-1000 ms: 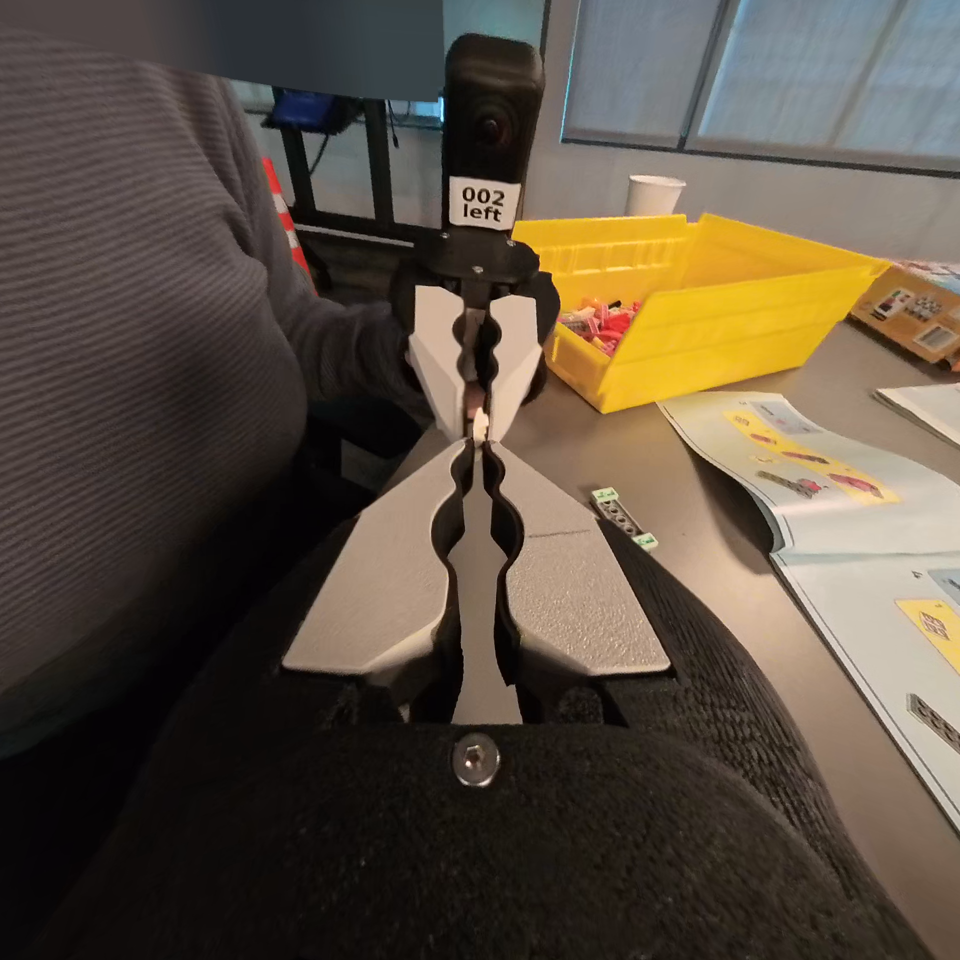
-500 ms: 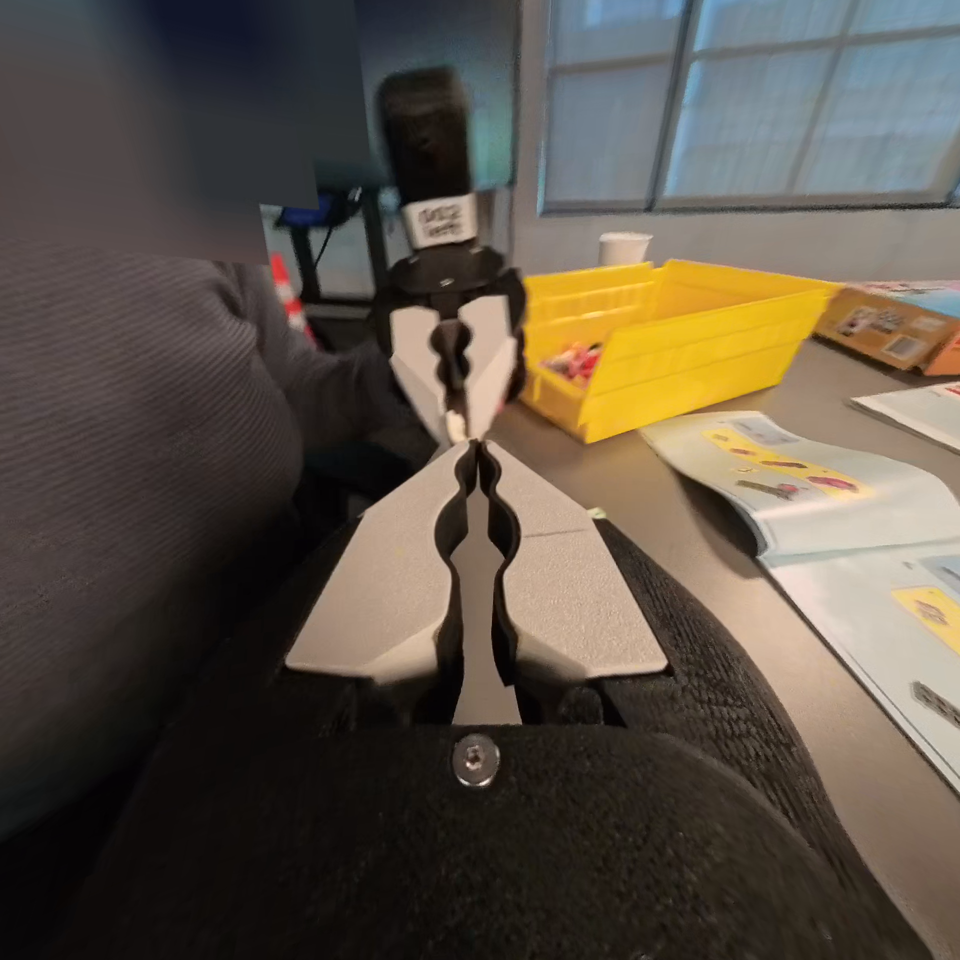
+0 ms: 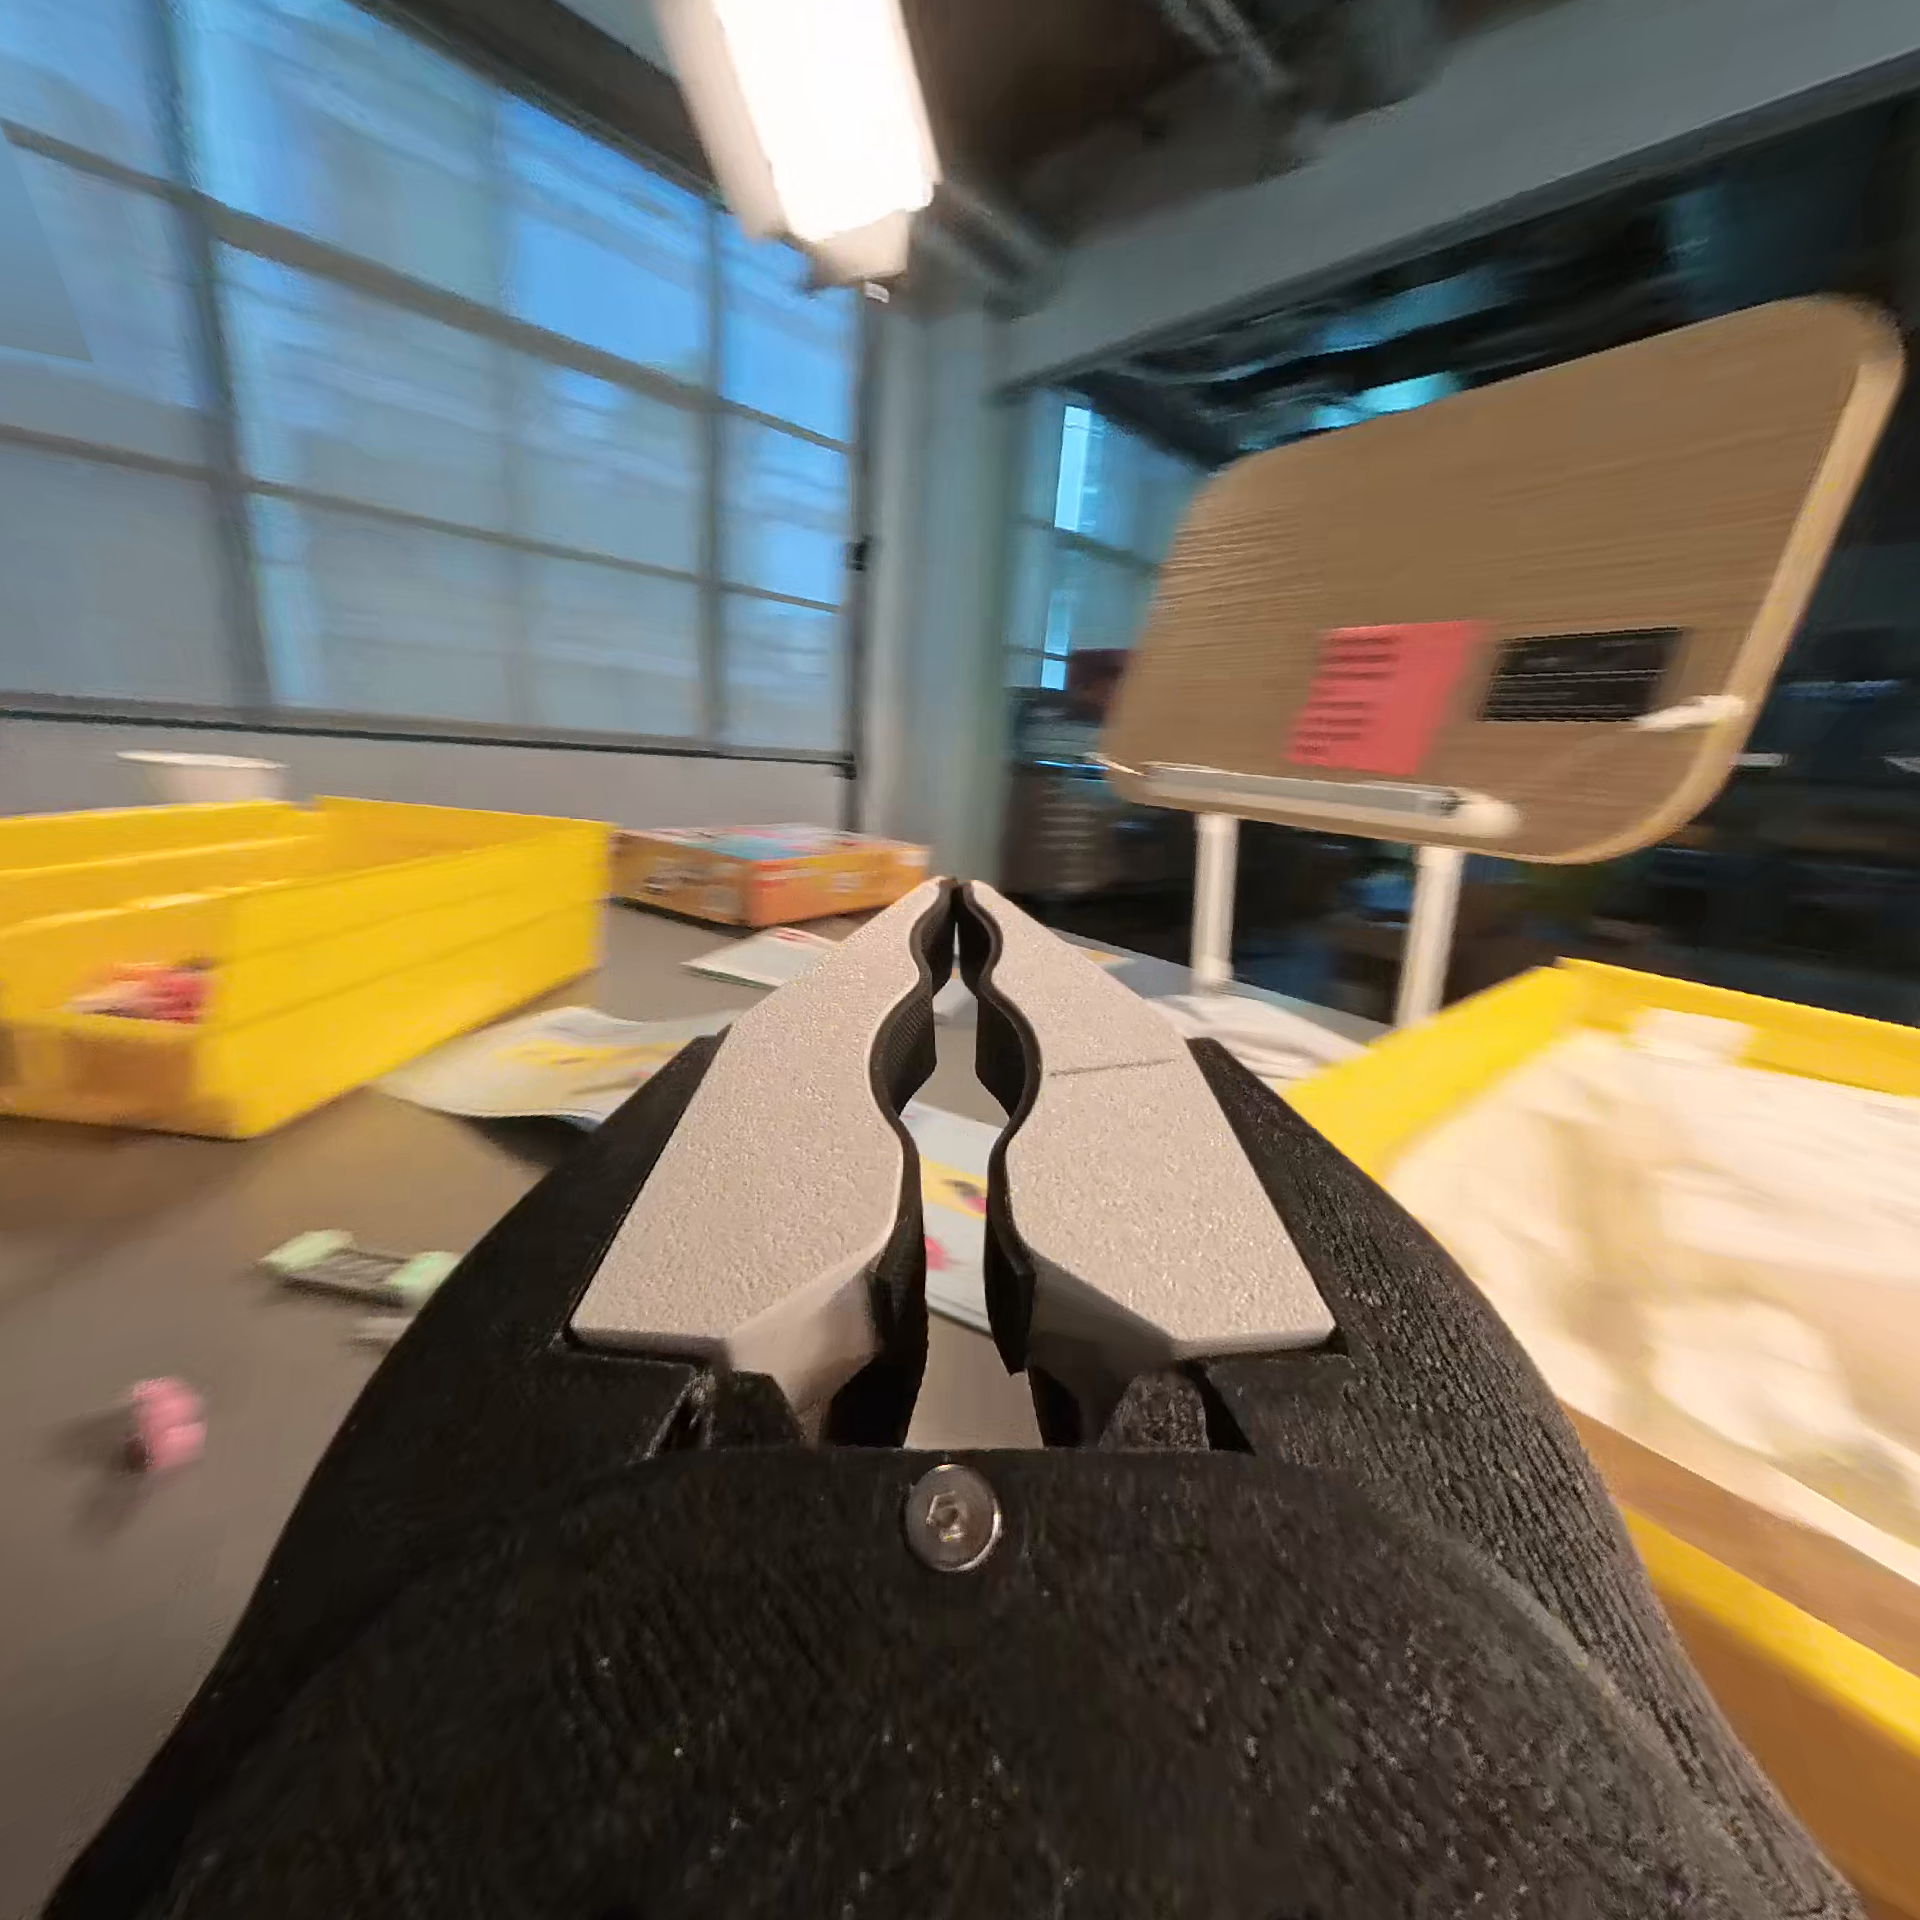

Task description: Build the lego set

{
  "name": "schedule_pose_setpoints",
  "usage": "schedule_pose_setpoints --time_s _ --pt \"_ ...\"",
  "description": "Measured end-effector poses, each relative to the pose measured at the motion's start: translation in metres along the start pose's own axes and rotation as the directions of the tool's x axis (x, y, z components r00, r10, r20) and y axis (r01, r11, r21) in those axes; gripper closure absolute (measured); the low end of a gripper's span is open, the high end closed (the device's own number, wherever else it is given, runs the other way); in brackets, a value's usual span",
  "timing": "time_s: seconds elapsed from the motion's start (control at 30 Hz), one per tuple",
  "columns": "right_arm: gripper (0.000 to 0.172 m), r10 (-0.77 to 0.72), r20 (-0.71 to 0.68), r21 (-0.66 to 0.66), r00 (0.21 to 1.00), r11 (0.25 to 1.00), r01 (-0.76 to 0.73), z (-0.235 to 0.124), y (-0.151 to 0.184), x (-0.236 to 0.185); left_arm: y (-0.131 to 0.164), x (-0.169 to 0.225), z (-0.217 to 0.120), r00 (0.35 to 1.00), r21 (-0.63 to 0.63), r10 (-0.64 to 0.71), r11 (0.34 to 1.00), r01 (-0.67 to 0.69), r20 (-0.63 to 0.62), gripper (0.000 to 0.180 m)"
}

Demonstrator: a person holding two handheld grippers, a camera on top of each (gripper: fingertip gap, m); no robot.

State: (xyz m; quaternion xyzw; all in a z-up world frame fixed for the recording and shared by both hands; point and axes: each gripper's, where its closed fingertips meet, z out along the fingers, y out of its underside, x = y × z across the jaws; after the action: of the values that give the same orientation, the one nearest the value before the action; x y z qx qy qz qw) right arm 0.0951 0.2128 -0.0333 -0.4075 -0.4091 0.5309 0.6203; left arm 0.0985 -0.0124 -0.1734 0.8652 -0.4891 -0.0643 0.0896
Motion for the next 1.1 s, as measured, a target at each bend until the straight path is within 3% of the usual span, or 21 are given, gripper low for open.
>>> schedule_pose_setpoints --time_s 0.13,0.3,0.5,0.6,0.67,0.77,0.87,0.93,1.0,1.1 --pt "0.172 -0.086 -0.084 -0.030 0.993 0.996 0.084 -0.003 0.003 0.009 -0.001 -0.002 0.004 0.997 -0.186 0.039 0.981 -0.051 -0.070 0.176" --pt "0.172 -0.139 -0.108 -0.056 0.984 0.990 0.133 -0.002 0.005 0.010 -0.011 -0.013 0.003 0.996 -0.258 0.032 0.965 -0.054 -0.088 0.175" --pt "0.172 -0.221 -0.145 -0.109 0.964 0.972 0.207 -0.004 0.013 0.014 -0.030 -0.016 -0.003 0.997 -0.143 0.030 0.989 -0.041 -0.077 0.148" --pt "0.172 -0.239 -0.129 -0.118 0.962 0.967 0.224 -0.005 0.014 0.009 -0.030 -0.023 -0.023 0.993 0.072 -0.084 0.993 0.090 -0.082 0.137" --pt "0.172 -0.237 -0.092 -0.123 0.967 0.967 0.225 -0.003 0.016 0.003 -0.023 -0.033 -0.037 0.977 0.265 -0.201 0.940 0.214 -0.073 0.127" --pt "0.172 -0.227 -0.007 -0.141 0.974 0.964 0.224 0.002 0.023 -0.013 -0.012 -0.035 -0.049 0.939 0.528 -0.327 0.782 0.331 -0.105 0.126" --pt "0.172 -0.126 0.279 -0.162 0.952 0.971 0.177 0.004 0.030 -0.057 -0.010 -0.025 -0.048 0.935 0.716 -0.346 0.632 0.298 -0.083 0.132" --pt "0.170 0.021 0.551 -0.213 0.834 0.970 0.116 -0.009 0.029 -0.110 -0.009 -0.022 -0.042 0.924 0.784 -0.378 0.556 0.276 -0.058 0.135" --pt "0.163 0.135 0.738 -0.286 0.661 0.950 0.126 -0.032 0.030 -0.155 -0.009 -0.018 -0.035 0.914 0.830 -0.395 0.478 0.288 -0.090 0.138" --pt "0.156 0.176 0.840 -0.366 0.514 0.883 0.295 -0.059 0.056 -0.189 -0.008 -0.020 -0.027 0.902 0.868 -0.416 0.400 0.294 -0.113 0.139"
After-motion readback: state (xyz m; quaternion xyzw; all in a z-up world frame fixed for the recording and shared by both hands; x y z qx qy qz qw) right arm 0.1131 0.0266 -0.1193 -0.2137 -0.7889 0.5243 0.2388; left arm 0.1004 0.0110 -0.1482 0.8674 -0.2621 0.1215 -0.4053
